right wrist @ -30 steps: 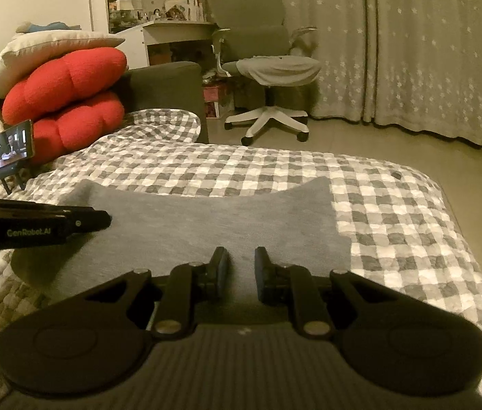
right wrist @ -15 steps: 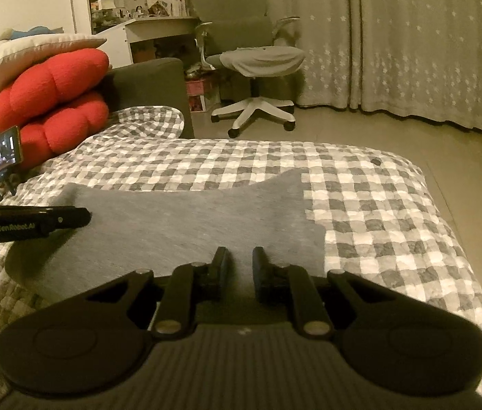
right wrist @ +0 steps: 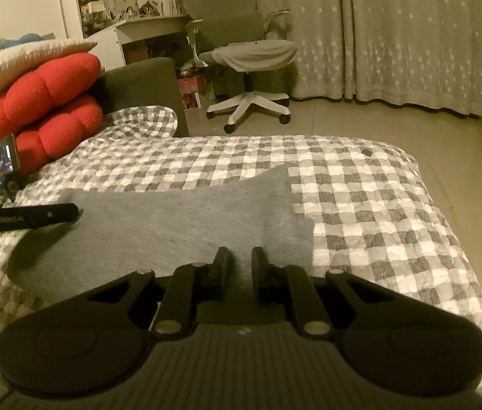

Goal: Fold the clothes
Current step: 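Position both open grippers over the folded sweater's edge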

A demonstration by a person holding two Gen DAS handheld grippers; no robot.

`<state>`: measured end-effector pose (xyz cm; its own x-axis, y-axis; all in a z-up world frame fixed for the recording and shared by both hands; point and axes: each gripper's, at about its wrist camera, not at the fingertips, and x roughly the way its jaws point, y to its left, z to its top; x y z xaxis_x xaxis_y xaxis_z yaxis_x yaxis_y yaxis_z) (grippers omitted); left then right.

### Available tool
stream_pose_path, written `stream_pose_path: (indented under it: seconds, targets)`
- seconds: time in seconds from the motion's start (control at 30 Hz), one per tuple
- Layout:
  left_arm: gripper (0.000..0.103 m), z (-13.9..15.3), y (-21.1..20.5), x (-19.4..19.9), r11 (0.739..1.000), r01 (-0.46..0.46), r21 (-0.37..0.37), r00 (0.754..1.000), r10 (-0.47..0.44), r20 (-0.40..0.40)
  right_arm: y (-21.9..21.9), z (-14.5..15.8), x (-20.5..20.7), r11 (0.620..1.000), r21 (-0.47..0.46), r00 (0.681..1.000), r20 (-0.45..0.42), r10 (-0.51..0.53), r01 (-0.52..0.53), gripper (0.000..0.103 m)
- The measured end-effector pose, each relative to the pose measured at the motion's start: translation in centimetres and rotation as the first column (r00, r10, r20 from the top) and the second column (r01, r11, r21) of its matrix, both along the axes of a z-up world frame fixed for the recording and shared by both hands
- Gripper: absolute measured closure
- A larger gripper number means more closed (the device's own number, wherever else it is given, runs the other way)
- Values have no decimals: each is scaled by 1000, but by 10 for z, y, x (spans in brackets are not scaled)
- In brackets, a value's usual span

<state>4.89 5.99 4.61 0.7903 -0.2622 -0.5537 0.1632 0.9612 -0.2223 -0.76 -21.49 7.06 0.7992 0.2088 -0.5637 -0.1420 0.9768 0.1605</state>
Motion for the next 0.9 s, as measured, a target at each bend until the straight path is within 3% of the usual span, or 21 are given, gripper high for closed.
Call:
stream_pose_path:
  seconds: [0.03, 0.23, 0.37, 0.57, 0.6, 0.63, 0.73, 0.9]
  targets:
    - [68, 1, 4, 2, 1000, -10, -9, 1000, 10, 0, -4, 3, 0, 1000, 8, 1000, 9, -3, 3, 83]
    - [62, 5, 27, 14, 996, -69, -64, 998, 69, -5, -43, 16, 11, 985, 138, 994, 24, -108, 104, 66]
    - [60, -1, 20, 19, 997, -60, -44, 998, 60, -6, -45, 12, 20, 980, 178, 996, 5, -90, 88, 61]
    - [60, -6, 11, 25, 999, -27, -22, 999, 27, 21, -28, 2, 36, 988, 150, 999, -28, -43, 47, 59]
    - [75, -6, 8, 23, 1000, -14, -3, 999, 14, 33, -27, 0, 36, 989, 140, 999, -32, -41, 45, 59]
    - [85, -4, 5, 22, 1000, 0, 18, 999, -1, 50, -24, -1, 36, 991, 129, 999, -36, -37, 41, 66]
    - [92, 1, -4, 16, 997, 34, 69, 994, -41, 100, -22, 1, 31, 991, 125, 999, -17, -34, 36, 86]
    - [93, 13, -4, 9, 999, 34, 33, 984, -40, 172, -24, 12, 14, 987, 139, 994, 53, -92, 83, 91]
